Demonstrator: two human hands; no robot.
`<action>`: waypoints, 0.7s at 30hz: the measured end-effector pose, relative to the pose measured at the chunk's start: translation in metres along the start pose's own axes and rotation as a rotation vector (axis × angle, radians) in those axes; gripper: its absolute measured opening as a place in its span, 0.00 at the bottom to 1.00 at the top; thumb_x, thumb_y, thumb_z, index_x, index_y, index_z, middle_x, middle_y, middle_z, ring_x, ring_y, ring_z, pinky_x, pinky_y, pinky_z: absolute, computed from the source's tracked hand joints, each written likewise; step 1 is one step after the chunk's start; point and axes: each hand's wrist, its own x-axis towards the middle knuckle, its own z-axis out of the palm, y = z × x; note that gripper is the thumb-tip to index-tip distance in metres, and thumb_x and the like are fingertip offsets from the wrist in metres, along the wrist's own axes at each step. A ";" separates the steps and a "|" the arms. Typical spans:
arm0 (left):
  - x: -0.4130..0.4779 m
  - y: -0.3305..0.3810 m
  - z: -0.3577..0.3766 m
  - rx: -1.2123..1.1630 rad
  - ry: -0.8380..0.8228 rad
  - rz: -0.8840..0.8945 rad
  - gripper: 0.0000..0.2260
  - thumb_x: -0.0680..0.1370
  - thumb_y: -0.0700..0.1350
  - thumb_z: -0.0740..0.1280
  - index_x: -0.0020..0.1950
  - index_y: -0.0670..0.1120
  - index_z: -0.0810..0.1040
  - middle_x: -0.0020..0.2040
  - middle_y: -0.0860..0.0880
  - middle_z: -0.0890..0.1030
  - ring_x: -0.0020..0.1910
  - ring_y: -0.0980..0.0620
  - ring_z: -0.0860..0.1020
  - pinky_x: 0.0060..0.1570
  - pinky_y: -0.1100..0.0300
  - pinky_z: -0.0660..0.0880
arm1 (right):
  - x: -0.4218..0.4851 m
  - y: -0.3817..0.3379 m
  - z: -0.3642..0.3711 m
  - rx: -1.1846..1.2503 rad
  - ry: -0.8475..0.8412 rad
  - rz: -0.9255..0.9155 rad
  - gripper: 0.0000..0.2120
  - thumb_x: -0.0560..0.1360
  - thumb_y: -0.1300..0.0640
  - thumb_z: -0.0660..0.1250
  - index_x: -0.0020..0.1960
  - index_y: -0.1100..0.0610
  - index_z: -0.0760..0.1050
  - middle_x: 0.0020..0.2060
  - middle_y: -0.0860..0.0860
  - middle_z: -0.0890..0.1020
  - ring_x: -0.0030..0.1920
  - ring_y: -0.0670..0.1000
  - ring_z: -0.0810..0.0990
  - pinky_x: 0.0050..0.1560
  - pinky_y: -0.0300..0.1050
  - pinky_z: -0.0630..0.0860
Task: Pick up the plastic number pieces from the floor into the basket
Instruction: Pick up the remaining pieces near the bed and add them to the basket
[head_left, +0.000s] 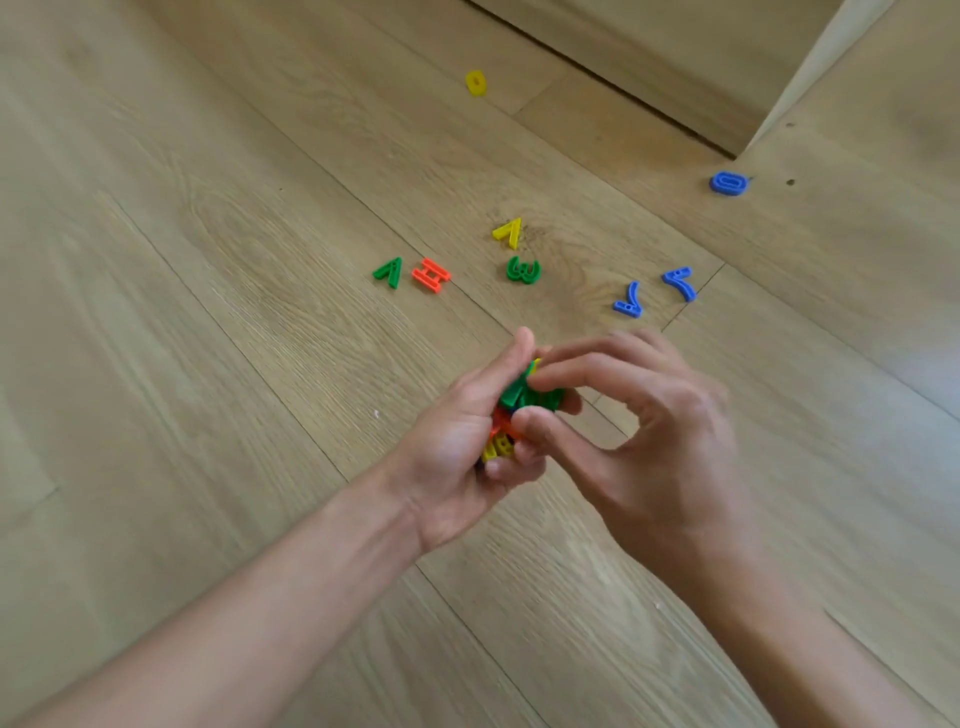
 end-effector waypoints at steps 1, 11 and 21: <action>-0.003 0.007 0.000 0.030 0.008 0.007 0.14 0.79 0.57 0.60 0.49 0.47 0.75 0.32 0.52 0.75 0.21 0.61 0.66 0.16 0.71 0.57 | 0.001 -0.004 0.001 -0.002 -0.012 -0.005 0.07 0.70 0.54 0.78 0.47 0.53 0.86 0.48 0.44 0.84 0.50 0.51 0.80 0.52 0.50 0.75; -0.161 0.209 -0.080 1.011 0.361 -0.132 0.13 0.71 0.57 0.68 0.43 0.48 0.79 0.36 0.45 0.79 0.22 0.56 0.65 0.20 0.70 0.58 | 0.034 -0.060 0.021 0.098 -0.292 -0.031 0.27 0.71 0.33 0.63 0.69 0.38 0.69 0.63 0.37 0.70 0.62 0.38 0.74 0.52 0.33 0.73; -0.453 0.211 -0.264 0.949 1.252 0.004 0.11 0.79 0.52 0.65 0.47 0.44 0.79 0.41 0.44 0.82 0.26 0.54 0.69 0.23 0.66 0.62 | 0.046 -0.182 0.138 0.053 -1.097 -0.372 0.23 0.69 0.26 0.59 0.62 0.31 0.69 0.51 0.32 0.76 0.40 0.26 0.78 0.35 0.15 0.67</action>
